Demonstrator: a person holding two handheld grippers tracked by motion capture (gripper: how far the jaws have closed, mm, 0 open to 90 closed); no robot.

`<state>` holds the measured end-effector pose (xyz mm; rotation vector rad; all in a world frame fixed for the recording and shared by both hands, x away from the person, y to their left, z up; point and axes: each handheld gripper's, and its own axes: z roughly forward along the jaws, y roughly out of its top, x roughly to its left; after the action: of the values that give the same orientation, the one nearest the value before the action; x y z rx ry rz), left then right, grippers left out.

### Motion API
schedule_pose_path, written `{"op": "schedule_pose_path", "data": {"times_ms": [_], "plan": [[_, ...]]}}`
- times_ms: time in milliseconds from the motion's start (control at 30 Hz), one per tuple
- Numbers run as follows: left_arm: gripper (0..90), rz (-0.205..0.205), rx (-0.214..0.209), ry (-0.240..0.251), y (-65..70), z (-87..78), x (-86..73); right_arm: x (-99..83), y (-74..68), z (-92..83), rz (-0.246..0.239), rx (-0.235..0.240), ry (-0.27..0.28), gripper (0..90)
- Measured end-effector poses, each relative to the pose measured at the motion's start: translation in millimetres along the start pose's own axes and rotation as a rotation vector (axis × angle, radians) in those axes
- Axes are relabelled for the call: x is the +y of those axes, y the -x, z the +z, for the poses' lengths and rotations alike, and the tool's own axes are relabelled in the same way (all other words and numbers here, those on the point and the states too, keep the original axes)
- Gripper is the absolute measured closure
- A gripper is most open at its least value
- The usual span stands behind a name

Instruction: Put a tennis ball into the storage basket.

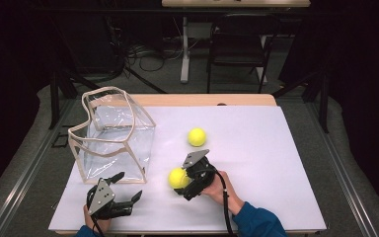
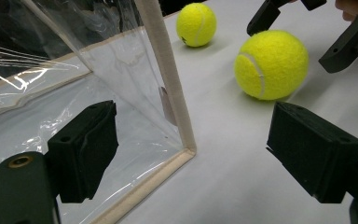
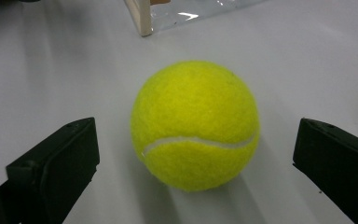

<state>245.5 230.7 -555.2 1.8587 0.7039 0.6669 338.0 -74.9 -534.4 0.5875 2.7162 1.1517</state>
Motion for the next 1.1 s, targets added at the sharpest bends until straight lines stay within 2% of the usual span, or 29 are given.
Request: {"op": "schedule_pose_path", "data": {"times_ms": [267, 467, 700, 867, 1100], "plan": [[15.8, 0.003, 0.004, 0.003, -0.3, -0.8, 0.2, 1.8, -1.2, 7.0, 0.008, 0.003, -0.013, 1.8], [15.8, 0.001, 0.002, 0.004, 0.2, -0.9, 0.3, 0.4, -1.2, 11.0, 0.017, 0.014, -0.021, 13.7], [15.8, 0.001, 0.001, 0.004, 0.3, -0.8, 0.2, 0.3, -2.9, 14.6, 0.014, 0.004, -0.032, 17.4], [15.8, -0.001, -0.001, 0.002, 0.4, -0.3, 0.1, 0.3, -2.6, 15.3, 0.019, -0.018, -0.031, 24.6], [15.8, 0.0, 0.0, 0.001, 0.5, -0.6, 0.1, -0.3, -3.8, 15.7, 0.015, -0.024, -0.021, 25.5]]}}
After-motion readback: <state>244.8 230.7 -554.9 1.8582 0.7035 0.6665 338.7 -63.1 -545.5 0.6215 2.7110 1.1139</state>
